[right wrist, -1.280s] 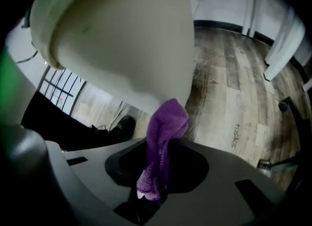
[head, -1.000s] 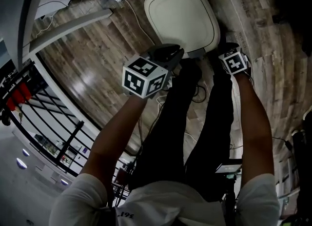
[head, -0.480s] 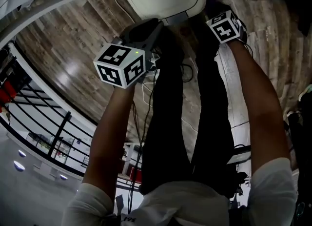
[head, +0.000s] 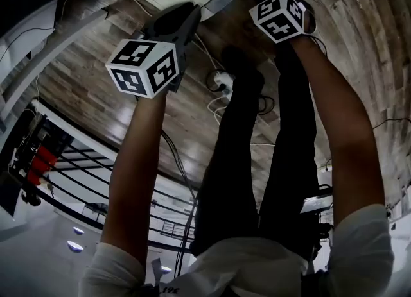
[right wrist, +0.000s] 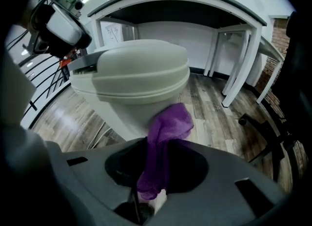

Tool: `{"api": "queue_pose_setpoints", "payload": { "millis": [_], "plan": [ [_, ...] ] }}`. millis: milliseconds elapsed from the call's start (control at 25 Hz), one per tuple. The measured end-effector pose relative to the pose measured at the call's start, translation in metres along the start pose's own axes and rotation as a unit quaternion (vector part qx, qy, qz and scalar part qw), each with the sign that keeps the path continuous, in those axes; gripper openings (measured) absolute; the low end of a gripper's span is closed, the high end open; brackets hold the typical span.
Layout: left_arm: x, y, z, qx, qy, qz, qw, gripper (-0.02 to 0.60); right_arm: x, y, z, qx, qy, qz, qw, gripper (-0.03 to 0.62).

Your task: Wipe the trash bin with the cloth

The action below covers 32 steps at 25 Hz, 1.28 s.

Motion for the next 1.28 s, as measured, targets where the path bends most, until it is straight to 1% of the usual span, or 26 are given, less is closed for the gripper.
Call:
{"api": "queue_pose_setpoints", "payload": {
  "millis": [200, 360, 680, 920, 1040, 1160, 1240, 1280],
  "plan": [
    [-0.005, 0.006, -0.004, -0.009, 0.012, 0.007, 0.9999, 0.054, -0.007, -0.009, 0.027, -0.014, 0.022, -0.02, 0.999, 0.103],
    [-0.009, 0.012, -0.008, -0.018, 0.026, 0.016, 0.9994, 0.054, -0.007, -0.015, 0.056, -0.013, 0.011, -0.039, 0.999, 0.102],
    [-0.012, 0.008, -0.008, -0.022, 0.03, -0.001, 0.9993, 0.048, 0.008, -0.02, 0.109, -0.022, 0.032, -0.067, 0.997, 0.102],
    [-0.013, 0.008, -0.007, -0.02, 0.024, -0.01, 0.9995, 0.033, 0.019, -0.021, 0.139, -0.01, 0.058, -0.063, 0.996, 0.102],
    [-0.013, 0.007, -0.007, -0.019, 0.024, -0.011, 0.9995, 0.032, 0.028, -0.018, 0.16, 0.022, 0.047, -0.063, 0.997, 0.103],
    [-0.013, 0.007, -0.007, -0.019, 0.025, -0.008, 0.9995, 0.032, 0.032, -0.013, 0.181, 0.086, 0.006, -0.072, 0.994, 0.102],
    [-0.012, 0.007, -0.008, -0.019, 0.028, -0.004, 0.9994, 0.032, 0.024, -0.007, 0.186, 0.12, -0.019, -0.067, 0.99, 0.103],
    [-0.012, 0.007, -0.008, -0.018, 0.03, -0.001, 0.9994, 0.032, 0.017, -0.004, 0.184, 0.127, -0.025, -0.058, 0.99, 0.102]
  ]
}}
Point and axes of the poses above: the fingertips, and each gripper's own axes: y forward along the fingers, z to its left, x out of its top, the point moved 10 cm from there along -y, backward along the fingers, and after that the axes turned 5 degrees about z, right-handed, at the moved point
